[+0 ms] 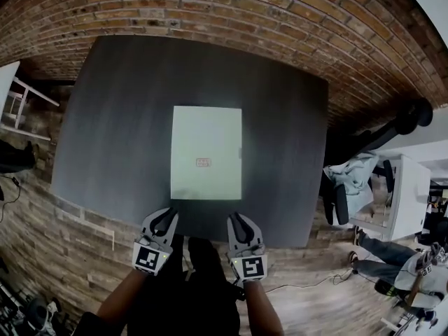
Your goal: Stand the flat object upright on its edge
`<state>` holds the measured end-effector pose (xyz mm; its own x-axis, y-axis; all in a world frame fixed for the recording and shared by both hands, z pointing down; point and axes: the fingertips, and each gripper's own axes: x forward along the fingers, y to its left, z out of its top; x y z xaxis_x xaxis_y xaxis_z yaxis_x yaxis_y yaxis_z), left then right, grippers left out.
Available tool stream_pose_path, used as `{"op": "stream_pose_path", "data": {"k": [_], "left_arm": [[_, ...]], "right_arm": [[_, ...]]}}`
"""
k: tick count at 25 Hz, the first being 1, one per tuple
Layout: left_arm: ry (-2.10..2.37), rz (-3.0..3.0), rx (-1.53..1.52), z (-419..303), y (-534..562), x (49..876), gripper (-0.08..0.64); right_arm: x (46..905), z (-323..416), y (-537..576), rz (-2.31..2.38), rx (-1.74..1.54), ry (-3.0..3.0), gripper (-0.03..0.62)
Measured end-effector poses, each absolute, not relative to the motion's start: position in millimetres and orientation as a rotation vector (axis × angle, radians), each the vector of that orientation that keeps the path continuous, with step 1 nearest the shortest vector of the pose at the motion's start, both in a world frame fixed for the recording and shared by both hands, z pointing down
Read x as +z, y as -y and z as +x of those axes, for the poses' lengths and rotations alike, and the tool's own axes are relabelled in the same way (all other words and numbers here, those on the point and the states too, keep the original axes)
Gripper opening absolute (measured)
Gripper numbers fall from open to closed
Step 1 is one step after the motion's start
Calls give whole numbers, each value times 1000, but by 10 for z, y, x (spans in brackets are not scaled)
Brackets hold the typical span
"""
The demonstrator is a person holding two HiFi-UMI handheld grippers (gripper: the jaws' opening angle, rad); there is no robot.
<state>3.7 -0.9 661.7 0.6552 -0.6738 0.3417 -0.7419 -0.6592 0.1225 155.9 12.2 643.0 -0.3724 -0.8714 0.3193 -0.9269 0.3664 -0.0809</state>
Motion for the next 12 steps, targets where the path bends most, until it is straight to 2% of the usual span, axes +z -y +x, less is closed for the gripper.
{"op": "stream_pose_path", "data": {"k": [1,2,5,8,12], "left_arm": [[1134,2619,402,42,7,6669,37],[1129,2619,411,44,8,6715,37],[1124,2623,436,43,24,6842,41],[1110,2603,459,44,53,6985,113],[1106,2565,481,18,89,7173,145]], "right_arm": [[6477,1566,-119,1608,379,2399,91],[6514,1570,-112,1607,391,2399,106],[6622,1567,-98,1600,408,2400,117],[6733,1577,-77,1592,418,2395,126],[6893,1623,-58,1576,436,2374,140]]}}
